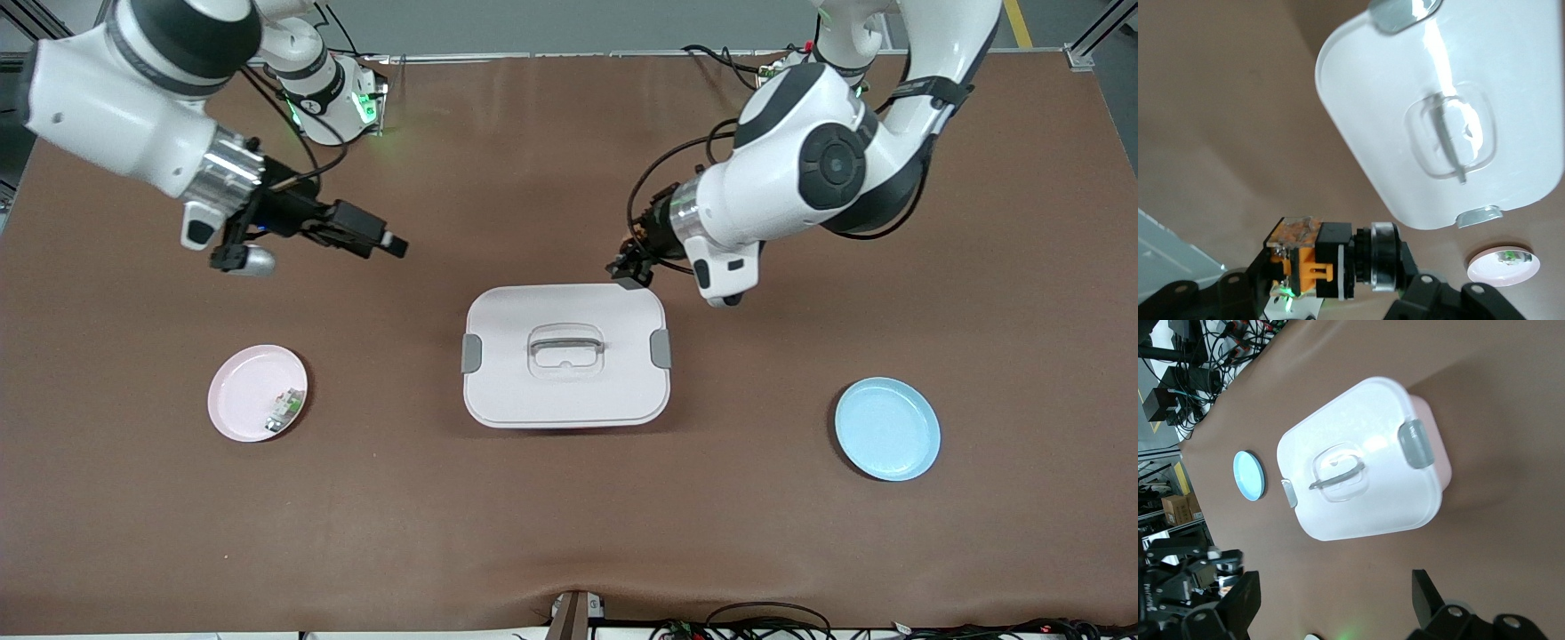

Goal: Transfer orange switch to right arm and place
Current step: 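Lift the switch with the left gripper while the right gripper approaches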

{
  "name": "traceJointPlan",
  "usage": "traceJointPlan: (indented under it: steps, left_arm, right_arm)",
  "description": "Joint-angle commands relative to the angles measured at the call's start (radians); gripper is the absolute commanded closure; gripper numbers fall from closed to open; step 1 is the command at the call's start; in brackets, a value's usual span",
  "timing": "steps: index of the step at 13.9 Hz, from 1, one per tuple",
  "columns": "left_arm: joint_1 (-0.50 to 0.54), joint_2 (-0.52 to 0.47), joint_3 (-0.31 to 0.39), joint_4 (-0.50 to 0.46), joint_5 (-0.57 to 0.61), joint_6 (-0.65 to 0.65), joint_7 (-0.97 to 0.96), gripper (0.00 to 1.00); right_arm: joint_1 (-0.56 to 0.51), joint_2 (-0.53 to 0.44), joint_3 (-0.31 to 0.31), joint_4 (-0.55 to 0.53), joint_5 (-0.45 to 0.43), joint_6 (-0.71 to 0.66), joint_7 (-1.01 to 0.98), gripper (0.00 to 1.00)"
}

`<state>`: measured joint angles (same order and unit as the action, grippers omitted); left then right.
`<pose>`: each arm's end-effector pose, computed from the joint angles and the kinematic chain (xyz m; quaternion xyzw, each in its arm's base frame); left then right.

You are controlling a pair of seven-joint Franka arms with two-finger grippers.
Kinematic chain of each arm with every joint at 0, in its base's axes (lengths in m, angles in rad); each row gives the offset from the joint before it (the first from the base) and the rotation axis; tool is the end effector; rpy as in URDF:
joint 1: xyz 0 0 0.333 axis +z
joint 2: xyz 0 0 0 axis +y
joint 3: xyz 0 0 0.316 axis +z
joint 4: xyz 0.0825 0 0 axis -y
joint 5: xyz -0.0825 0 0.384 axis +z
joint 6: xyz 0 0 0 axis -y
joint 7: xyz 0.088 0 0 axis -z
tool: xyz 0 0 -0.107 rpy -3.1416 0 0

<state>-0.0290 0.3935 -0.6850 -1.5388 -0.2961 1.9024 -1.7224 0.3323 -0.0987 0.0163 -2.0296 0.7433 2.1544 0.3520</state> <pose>0.5262 -0.4012 0.4836 0.8114 0.5228 -0.2353 0.1136 0.5100 0.2150 0.5227 -0.9259 0.1666 0.0130 0.3388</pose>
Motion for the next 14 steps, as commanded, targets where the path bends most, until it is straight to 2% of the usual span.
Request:
traceJointPlan:
  steps: [1,4,6,8,14]
  left_arm:
    - [-0.041,0.051,-0.004,0.040,-0.029,0.007,-0.081,1.00]
    - [-0.063,0.117,-0.004,0.087,-0.046,0.007,-0.164,1.00]
    - [-0.080,0.119,-0.004,0.094,-0.054,0.007,-0.177,1.00]
    - [-0.081,0.119,-0.004,0.094,-0.061,0.007,-0.186,1.00]
    - [-0.089,0.117,-0.004,0.108,-0.104,0.007,-0.175,1.00]
  right_arm:
    - [0.048,-0.026,-0.010,-0.026,0.021,0.028,0.068,0.00]
    - [0.093,-0.023,-0.010,-0.024,0.042,0.050,0.122,0.00]
    - [0.117,-0.012,-0.010,-0.024,0.105,0.090,0.121,0.00]
    - [0.168,0.003,-0.012,-0.027,0.114,0.149,0.124,0.00]
    - [0.195,0.034,-0.010,-0.047,0.148,0.147,0.219,0.00]
